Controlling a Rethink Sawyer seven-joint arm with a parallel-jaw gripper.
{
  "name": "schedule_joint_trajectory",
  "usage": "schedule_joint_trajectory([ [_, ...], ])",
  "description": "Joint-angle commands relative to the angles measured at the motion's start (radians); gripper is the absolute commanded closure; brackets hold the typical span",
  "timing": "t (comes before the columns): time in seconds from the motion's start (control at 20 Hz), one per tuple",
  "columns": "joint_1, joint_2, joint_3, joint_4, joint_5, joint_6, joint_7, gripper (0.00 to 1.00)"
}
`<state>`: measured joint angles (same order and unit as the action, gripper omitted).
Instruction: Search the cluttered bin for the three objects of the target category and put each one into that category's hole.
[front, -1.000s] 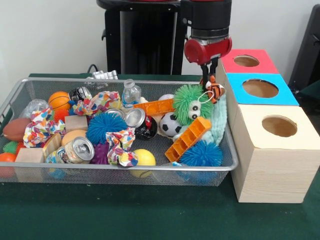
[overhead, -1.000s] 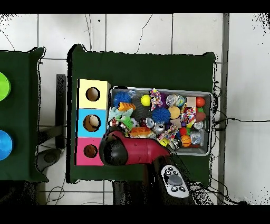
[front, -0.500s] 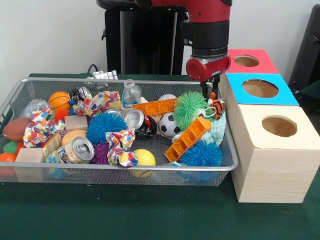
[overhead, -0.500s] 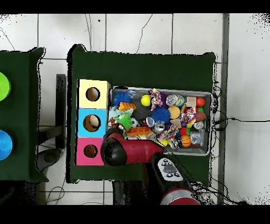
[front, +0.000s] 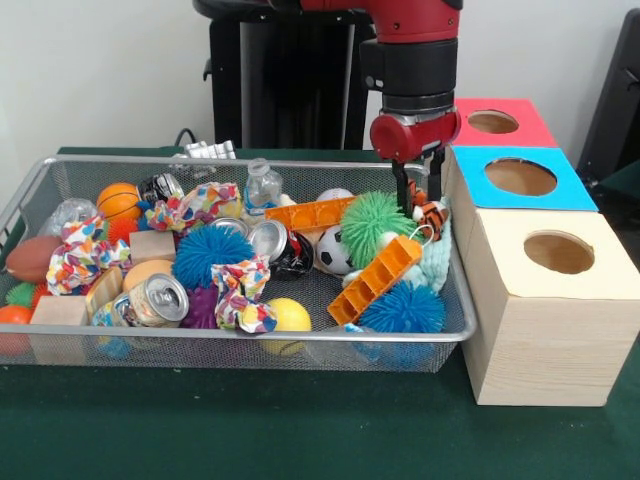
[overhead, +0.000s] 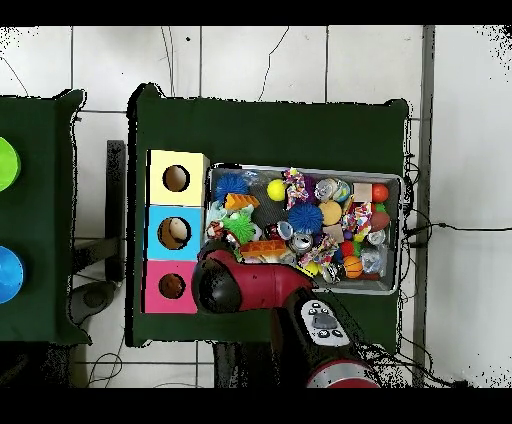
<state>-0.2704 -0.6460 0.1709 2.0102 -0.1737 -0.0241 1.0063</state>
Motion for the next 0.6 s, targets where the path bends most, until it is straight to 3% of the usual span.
schedule_joint_trajectory([
  [0.05, -0.015, -0.017, 0.052, -0.074, 0.012, 0.126, 0.153, 0.00],
  [0.6, -0.003, -0.016, 0.023, -0.105, -0.016, 0.166, 0.121, 0.00],
])
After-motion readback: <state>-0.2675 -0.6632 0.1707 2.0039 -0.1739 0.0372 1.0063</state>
